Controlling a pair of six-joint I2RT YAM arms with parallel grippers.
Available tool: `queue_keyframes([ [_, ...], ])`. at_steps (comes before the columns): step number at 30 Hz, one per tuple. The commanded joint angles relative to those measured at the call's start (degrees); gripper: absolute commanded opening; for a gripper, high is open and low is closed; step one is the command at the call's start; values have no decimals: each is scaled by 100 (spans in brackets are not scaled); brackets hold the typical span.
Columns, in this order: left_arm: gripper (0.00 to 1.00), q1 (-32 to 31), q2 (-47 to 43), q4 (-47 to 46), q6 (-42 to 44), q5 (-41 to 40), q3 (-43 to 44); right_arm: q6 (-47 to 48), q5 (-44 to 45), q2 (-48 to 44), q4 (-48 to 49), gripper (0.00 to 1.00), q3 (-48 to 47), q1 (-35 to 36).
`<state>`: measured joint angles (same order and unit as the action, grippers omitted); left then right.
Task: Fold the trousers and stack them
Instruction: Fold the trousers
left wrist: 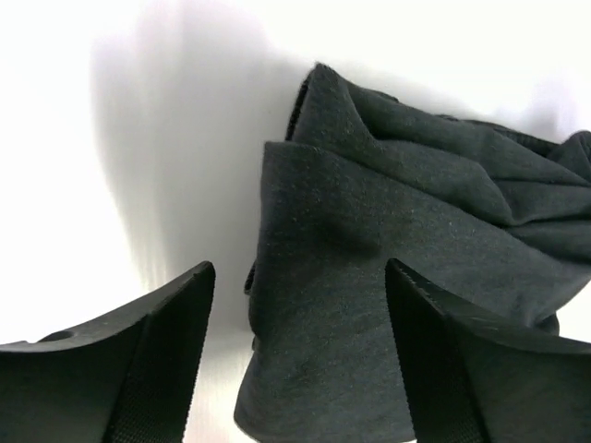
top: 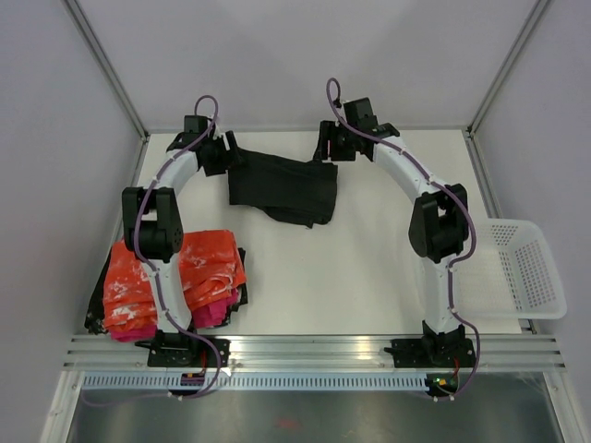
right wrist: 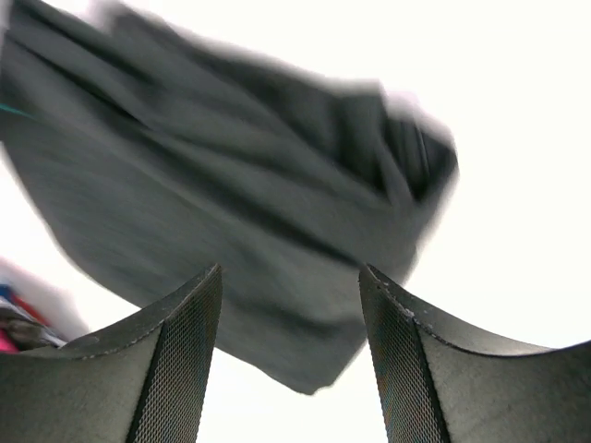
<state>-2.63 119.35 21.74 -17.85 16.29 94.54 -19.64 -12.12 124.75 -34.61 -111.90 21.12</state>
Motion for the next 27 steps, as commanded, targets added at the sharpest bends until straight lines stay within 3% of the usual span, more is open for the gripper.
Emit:
queue_keyframes([
  [1, 81, 17, 27, 461, 151, -302, 782, 180, -588, -161, 471, 68, -465, -3],
  [5, 81, -9, -113, 1042, -148, 161, 1137, 223, -600, 232, 798, 65, -481, -3],
  [14, 66, -211, -562, 1939, -150, 471, 469, 1645, -598, 1094, 675, 62, -816, -12],
  [19, 55, -211, -71, 2449, 115, 297, 425, 1832, -240, 1420, 789, 66, -1080, -3],
  [24, 50, -211, 430, 2221, -210, 32, 345, 1911, -36, 1508, 868, 66, -1133, -3],
  [26, 49, -211, 685, 2238, -298, -195, 486, 1911, -89, 1544, 851, 63, -1089, -3],
  [27, 47, -211, 730, 2204, -342, -275, 556, 1929, -106, 1552, 825, 52, -1071, -3],
])
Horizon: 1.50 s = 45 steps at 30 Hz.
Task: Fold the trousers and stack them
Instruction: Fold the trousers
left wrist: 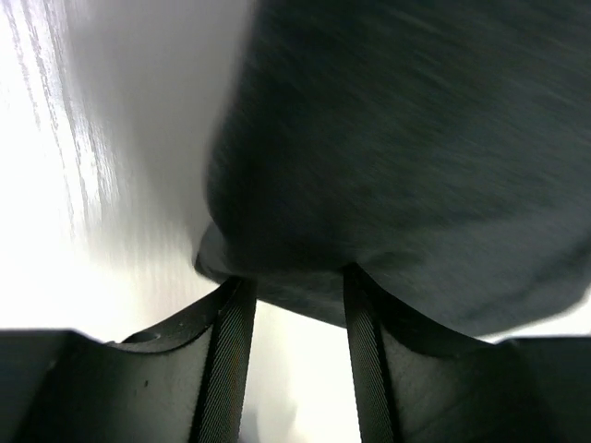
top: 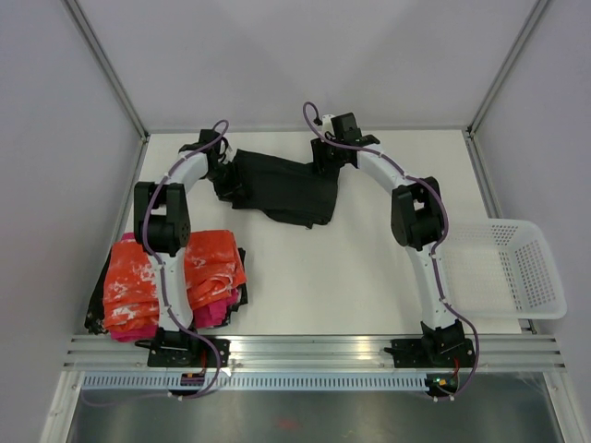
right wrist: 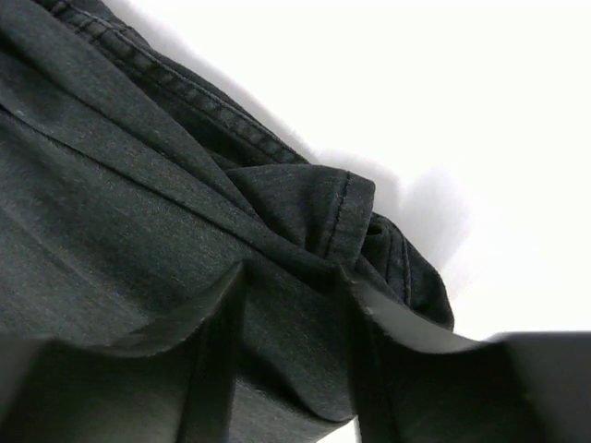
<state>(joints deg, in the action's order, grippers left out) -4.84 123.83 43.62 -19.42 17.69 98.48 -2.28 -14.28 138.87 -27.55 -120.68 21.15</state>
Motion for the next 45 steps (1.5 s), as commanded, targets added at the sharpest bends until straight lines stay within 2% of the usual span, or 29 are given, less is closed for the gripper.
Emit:
queue_keyframes([
  [1, 47, 10, 317, -46, -211, -477, 180, 341, 84, 149, 110, 48, -166, -14],
  [2, 46, 10, 352, -133, -211, -512, 181, 360, 66, 149, 110, 43, -96, -5],
  [4, 42, 10, 387, -195, -238, -626, 163, 439, 22, 149, 83, 24, -26, -5],
  [5, 40, 10, 396, -196, -229, -679, 172, 465, 13, 149, 83, 9, -8, -5],
  [6, 37, 10, 414, -169, -185, -732, 172, 483, 39, 141, 83, 1, 1, -5],
  [11, 24, 10, 352, -72, 43, -1074, 154, 256, 224, 53, 355, 0, 10, -119],
  [15, 17, 10, 291, -37, 149, -1294, 137, -465, 76, 9, 698, 0, -122, -497],
  [18, 15, 18, 308, -37, 167, -1339, 145, -782, -74, 44, 804, 0, -280, -672],
  [21, 15, 18, 309, -37, 175, -1278, 172, -643, -337, 27, 743, 0, -315, -726],
  [23, 15, 18, 282, -81, 193, -1198, 207, -275, -792, 9, 620, 5, -289, -735],
  [24, 16, 18, 265, -99, 202, -1102, 216, -151, -943, -26, 567, 12, -246, -743],
  [25, 16, 18, 256, -116, 210, -1067, 268, -28, -1040, -53, 462, 27, -219, -735],
  [28, 17, 18, 238, -108, 237, -987, 356, 167, -1278, -219, 435, 54, -26, -770],
  [34, 18, 10, 238, -20, 263, -855, 646, 456, -1946, -606, 330, 62, 369, -770],
  [41, 18, 18, 282, 59, 307, -882, 910, 853, -1376, -879, -74, 65, 1029, -770],
  [44, 19, 18, 335, 68, 334, -925, 1006, 712, -1262, -870, -154, 63, 1239, -779],
  [45, 19, 18, 404, 86, 342, -943, 1094, 668, -1200, -879, -32, 53, 1327, -770],
])
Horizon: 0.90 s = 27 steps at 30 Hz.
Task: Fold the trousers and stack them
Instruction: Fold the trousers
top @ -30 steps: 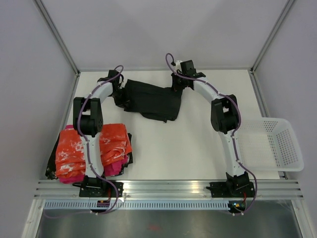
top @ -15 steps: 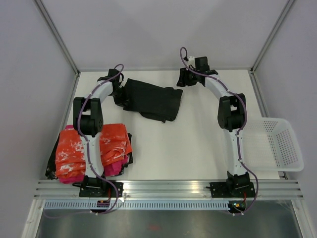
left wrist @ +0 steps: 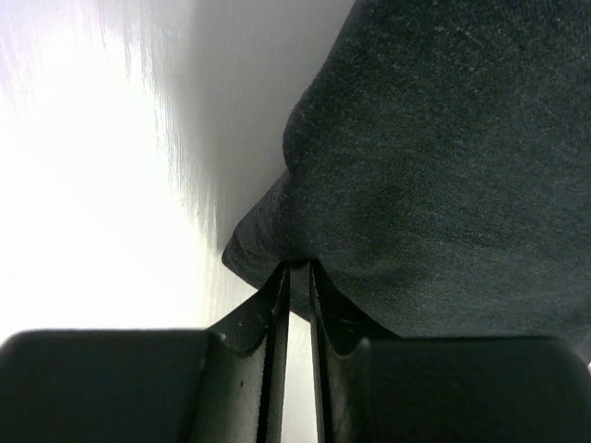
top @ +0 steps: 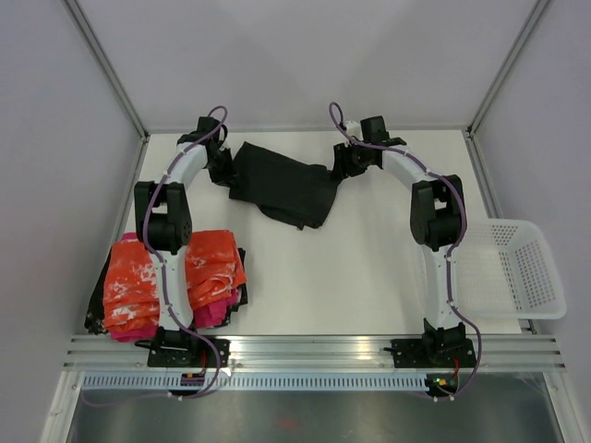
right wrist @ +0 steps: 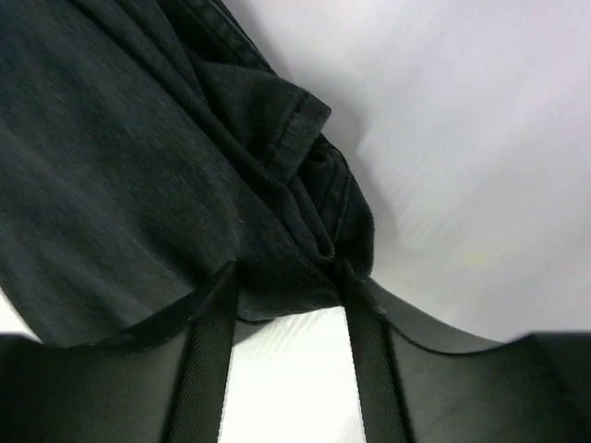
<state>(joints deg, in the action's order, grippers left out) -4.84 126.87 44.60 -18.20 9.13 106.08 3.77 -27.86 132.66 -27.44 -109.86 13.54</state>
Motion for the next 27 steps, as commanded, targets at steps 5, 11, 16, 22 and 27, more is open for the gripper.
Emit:
queue_keyframes([
  [5, 19, 10, 207, 5, 220, -87, 448, -437, 834, -188, 354, 12, 440, -44],
  [11, 26, -174, -161, 725, 457, -499, 1281, -1992, 888, -328, 538, 0, 569, -115],
  [16, 67, -464, -1058, 367, 177, 43, 1091, -3013, 1308, -819, 731, 0, 1631, -27],
  [22, 70, -1184, -1560, -56, -456, 415, 274, -3453, 1853, -1452, 617, 0, 2626, 8],
  [27, 70, -1756, -1709, -162, -1159, 266, -517, -3646, 2092, -2286, 959, 0, 3872, 175],
])
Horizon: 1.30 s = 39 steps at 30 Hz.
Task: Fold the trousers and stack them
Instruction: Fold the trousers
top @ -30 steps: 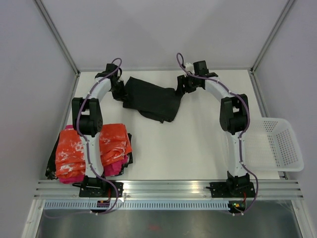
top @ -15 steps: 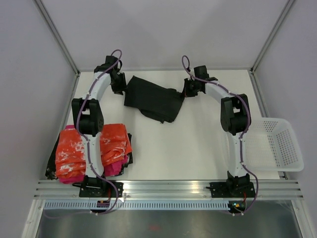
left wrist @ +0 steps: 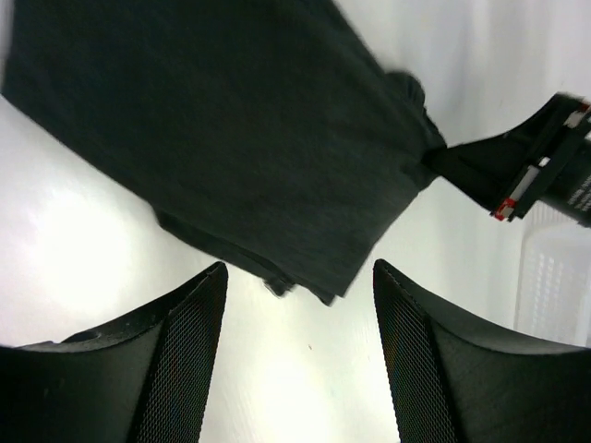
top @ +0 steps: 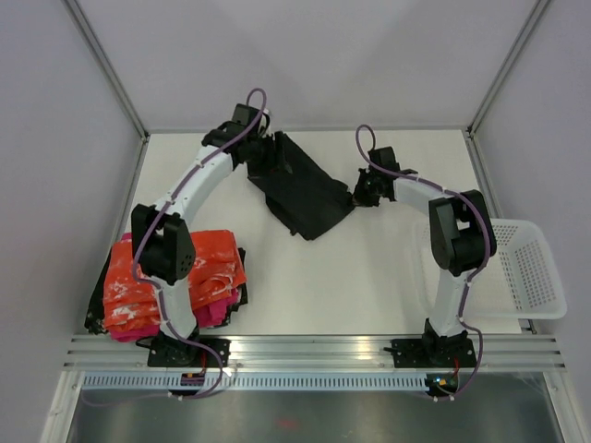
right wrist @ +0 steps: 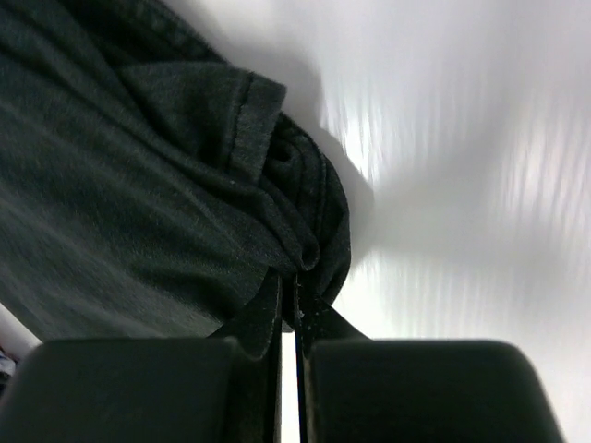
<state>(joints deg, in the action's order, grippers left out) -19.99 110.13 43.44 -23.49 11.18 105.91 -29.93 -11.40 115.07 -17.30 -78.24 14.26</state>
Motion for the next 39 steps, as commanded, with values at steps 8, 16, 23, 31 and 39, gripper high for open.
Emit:
queue_keyframes([
  [8, 66, -453, -817, -1196, -1421, 745, -2793, -346, 270, -1495, 946, 0, 2241, 866],
  [16, 58, -559, -844, -2120, -1142, 1019, -3551, -373, 208, -1961, 1448, 0, 2954, 1070],
  [23, 46, -559, -554, -2594, -605, 543, -3805, 198, 68, -2015, 1282, 0, 2893, 1079],
  [31, 2, -559, -448, -2605, -578, 141, -4096, 839, 427, -2014, 808, 0, 2691, 1061],
  [39, 2, -471, -676, -2068, -166, -537, -4008, 1332, 551, -2392, 614, 0, 2857, 499],
])
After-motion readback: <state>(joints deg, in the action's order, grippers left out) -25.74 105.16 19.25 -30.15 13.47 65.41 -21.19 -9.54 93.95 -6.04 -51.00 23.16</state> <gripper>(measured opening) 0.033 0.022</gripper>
